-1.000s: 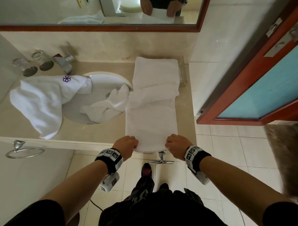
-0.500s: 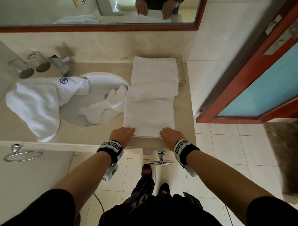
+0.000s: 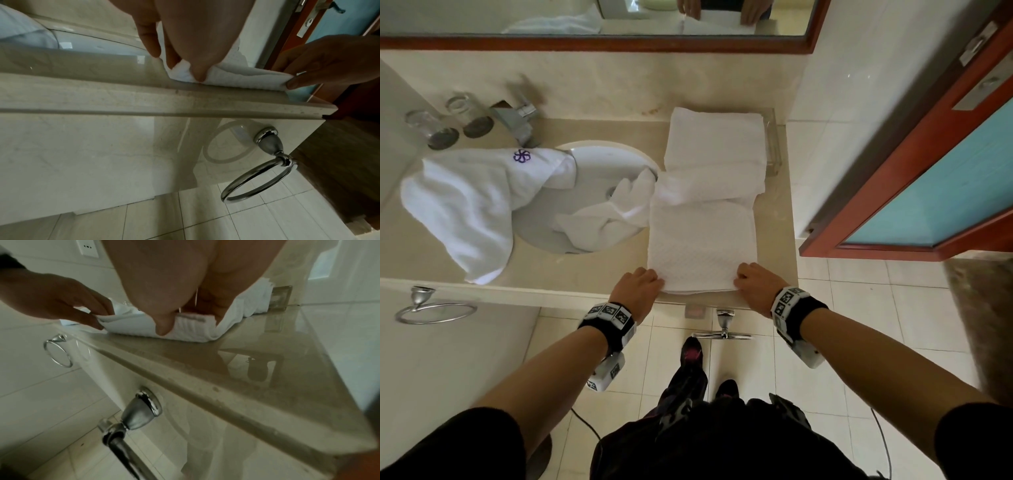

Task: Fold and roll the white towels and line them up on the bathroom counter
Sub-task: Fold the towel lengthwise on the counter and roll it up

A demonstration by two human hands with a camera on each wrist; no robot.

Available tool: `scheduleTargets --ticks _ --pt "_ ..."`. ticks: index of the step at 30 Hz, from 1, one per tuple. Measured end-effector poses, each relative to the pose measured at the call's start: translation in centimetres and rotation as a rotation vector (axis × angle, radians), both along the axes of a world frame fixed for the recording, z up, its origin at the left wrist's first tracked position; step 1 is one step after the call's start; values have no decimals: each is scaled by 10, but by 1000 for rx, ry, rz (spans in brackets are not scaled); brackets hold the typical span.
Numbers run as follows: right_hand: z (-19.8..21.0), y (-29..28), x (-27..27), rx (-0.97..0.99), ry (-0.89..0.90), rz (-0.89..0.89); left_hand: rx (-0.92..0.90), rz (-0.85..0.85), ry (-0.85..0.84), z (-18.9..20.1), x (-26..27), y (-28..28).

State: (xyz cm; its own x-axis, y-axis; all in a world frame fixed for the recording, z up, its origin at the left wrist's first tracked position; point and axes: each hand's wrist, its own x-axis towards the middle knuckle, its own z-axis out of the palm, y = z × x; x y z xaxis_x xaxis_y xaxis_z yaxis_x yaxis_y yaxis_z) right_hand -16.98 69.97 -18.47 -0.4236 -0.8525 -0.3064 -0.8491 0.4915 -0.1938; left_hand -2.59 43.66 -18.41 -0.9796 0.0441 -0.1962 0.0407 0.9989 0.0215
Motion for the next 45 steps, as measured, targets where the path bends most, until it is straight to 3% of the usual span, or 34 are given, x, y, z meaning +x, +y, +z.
scheduleTargets --ticks 2,7,12,17,20,23,26,28,30,34,38,45 --pt "3 1 1 41 -54 -53 64 45 -65 6 2 0" --pt "12 4 -9 -4 -327 -309 386 399 -324 25 -11 -2" --pt "14 4 -20 -2 -447 -461 665 628 -457 27 -26 -11" --pt "17 -8 -30 71 -476 -577 758 835 -543 32 -34 -11" --pt "18 -16 -32 105 -452 -654 694 915 -503 29 -39 -3" --pt "24 -20 -35 160 -367 -613 426 792 -407 33 -41 10" --pt "32 -26 -33 209 -226 -475 38 359 -178 31 -38 32" --pt "36 -35 -27 216 -119 -340 40 112 -83 23 -30 53" --pt "35 -40 -15 155 -84 -249 116 -16 -15 10 -21 61" --pt "15 -26 20 37 -20 -13 198 -15 99 0 -6 58" --pt "0 -9 35 -154 -1 -7 185 10 77 0 7 63" --pt "-1 -17 34 -125 -80 -107 99 71 -79 12 -7 63"
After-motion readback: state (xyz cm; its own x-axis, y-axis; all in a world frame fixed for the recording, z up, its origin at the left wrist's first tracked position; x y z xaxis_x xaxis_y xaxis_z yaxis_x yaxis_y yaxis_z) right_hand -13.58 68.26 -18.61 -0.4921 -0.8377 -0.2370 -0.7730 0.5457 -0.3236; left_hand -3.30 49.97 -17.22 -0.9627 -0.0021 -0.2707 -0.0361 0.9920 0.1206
